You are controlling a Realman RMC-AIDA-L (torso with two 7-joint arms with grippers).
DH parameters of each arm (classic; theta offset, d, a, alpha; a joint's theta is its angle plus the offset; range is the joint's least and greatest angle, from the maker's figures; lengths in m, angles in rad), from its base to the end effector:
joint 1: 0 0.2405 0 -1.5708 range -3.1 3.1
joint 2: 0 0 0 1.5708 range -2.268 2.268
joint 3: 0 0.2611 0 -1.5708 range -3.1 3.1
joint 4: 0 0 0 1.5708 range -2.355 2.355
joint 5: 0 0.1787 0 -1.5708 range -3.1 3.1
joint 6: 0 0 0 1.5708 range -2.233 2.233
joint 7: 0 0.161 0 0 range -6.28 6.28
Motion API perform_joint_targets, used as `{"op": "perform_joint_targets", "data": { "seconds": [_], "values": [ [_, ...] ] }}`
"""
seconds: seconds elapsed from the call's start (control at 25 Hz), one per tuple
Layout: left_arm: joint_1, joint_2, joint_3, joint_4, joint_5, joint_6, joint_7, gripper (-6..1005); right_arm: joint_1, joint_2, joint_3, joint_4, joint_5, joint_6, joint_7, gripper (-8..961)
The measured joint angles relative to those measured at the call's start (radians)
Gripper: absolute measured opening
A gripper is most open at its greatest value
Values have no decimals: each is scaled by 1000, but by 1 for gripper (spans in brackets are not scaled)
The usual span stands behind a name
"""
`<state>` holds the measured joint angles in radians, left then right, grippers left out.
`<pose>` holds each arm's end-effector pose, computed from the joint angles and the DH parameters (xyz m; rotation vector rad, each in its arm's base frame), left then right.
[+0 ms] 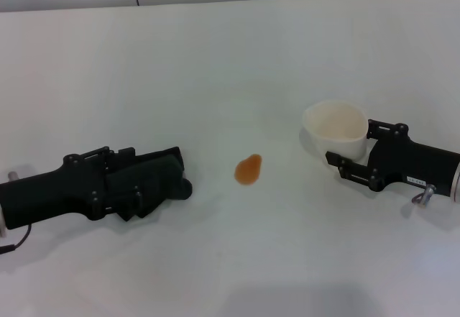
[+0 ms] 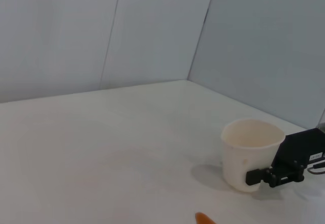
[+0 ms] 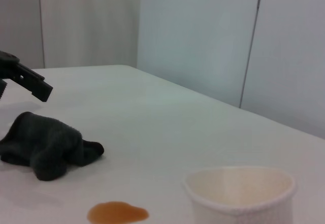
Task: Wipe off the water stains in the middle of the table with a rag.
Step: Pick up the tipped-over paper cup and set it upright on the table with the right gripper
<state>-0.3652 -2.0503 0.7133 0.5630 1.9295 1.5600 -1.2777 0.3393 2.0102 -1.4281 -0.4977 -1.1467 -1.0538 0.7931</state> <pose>-0.2891 0.2666 -0.0192 -2.6388 -0.7711 -0.7215 0.2890 0.3038 -0.0473 -2.4649 0.3189 0.4992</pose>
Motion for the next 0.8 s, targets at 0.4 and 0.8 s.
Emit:
{"op": "perform_joint_targets", "data": {
  "seconds": [0.4, 0.8],
  "values": [
    [4, 3, -1, 0, 0, 0, -2, 754, -1, -1, 2, -9, -2, 6, 2, 603],
    [0, 3, -2, 0, -1, 0, -4, 751, -4, -7, 7, -96, -158, 14, 180, 841]
  ]
}}
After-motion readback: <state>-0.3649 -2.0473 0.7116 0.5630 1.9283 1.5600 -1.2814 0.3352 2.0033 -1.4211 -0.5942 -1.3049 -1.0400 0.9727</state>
